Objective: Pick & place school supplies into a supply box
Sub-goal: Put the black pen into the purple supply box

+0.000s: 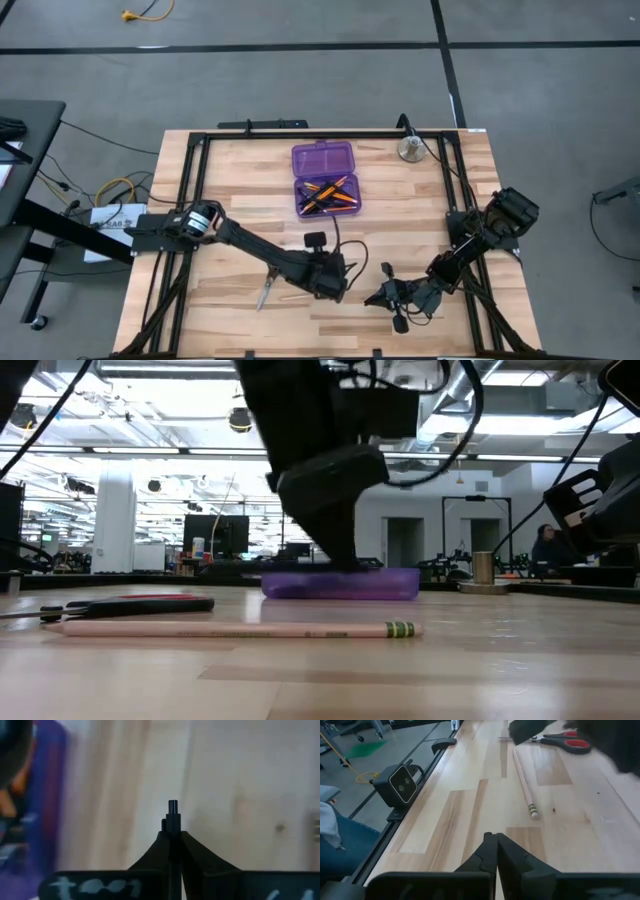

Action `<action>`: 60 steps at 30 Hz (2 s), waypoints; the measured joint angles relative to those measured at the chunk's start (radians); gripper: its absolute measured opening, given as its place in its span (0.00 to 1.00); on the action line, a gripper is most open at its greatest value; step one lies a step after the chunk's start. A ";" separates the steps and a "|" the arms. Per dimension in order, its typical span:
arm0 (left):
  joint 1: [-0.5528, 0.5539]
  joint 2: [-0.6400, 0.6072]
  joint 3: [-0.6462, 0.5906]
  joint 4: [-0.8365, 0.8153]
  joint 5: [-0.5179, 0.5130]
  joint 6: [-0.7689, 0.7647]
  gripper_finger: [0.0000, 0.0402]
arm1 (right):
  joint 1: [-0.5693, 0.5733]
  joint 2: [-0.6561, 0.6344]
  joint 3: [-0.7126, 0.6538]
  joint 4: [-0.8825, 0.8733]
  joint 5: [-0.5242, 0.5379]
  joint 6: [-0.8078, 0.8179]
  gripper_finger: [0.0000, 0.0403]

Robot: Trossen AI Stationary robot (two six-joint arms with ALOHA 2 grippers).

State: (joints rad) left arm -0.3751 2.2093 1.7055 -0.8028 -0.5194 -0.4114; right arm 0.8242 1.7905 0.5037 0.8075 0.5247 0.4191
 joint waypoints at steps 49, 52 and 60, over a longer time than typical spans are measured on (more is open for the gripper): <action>0.212 0.068 0.140 0.032 0.298 1.018 0.15 | 0.027 0.000 0.000 -0.153 -0.002 0.044 0.00; 0.215 0.086 0.140 0.047 0.295 1.029 0.23 | 0.027 0.000 0.000 -0.154 -0.003 0.044 0.00; 0.226 0.104 0.140 0.024 0.263 1.046 0.38 | 0.026 0.000 0.000 -0.168 -0.003 0.044 0.00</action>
State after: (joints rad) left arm -0.1493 2.3132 1.8455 -0.7786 -0.2561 0.6350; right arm 0.8505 1.7903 0.5034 0.6396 0.5217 0.4633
